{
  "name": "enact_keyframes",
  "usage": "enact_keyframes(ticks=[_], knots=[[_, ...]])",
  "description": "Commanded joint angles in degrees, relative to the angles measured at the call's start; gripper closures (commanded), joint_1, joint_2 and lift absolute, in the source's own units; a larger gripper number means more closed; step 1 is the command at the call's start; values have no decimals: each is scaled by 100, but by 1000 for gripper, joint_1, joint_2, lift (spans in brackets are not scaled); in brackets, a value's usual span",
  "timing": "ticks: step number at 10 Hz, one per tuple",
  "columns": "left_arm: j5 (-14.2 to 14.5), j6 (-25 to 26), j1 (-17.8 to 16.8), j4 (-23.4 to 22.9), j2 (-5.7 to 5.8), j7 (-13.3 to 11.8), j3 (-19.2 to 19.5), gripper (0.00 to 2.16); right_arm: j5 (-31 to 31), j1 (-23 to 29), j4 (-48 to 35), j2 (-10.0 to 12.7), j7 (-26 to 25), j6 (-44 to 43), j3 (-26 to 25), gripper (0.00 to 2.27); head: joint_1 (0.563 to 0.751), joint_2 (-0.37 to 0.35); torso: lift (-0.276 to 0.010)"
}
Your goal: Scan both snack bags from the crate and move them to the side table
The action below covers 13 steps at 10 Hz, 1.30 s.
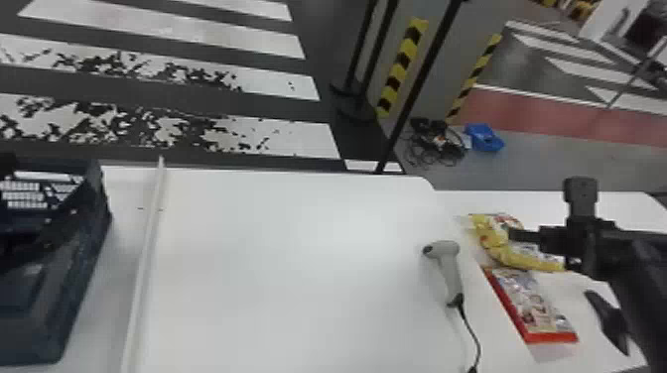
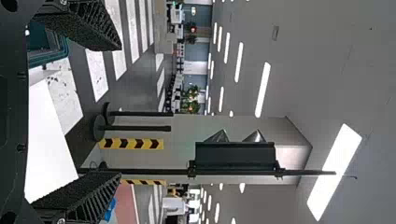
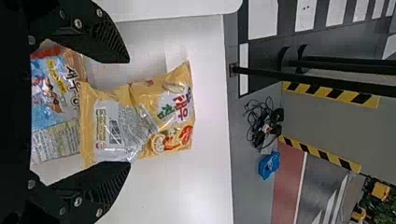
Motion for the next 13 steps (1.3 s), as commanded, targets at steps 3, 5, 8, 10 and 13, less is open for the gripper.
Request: enact_keyframes(ticks=[3, 5, 8, 10, 13], knots=[[0, 18, -48, -7, -9, 61, -43, 33, -483, 952, -2495, 665, -7, 1374, -622, 39, 695, -350, -95], [-9, 18, -75, -68, 0, 140, -79, 33, -774, 1198, -3708, 1166, -86, 1936, -728, 46, 695, -350, -95], [-44, 264, -136, -235, -9, 351, -87, 33, -791, 1242, -4807, 2054, -253, 2200, -385, 70, 695, -293, -95], [-79, 422, -136, -402, 27, 738, -52, 33, -650, 1206, -5281, 2572, -280, 2376, -130, 73, 695, -224, -95], [-149, 2004, -110, -982, -123, 1397, 255, 19, -26, 1496, -5624, 3258, -280, 1198, 362, 49, 669, -103, -95]])
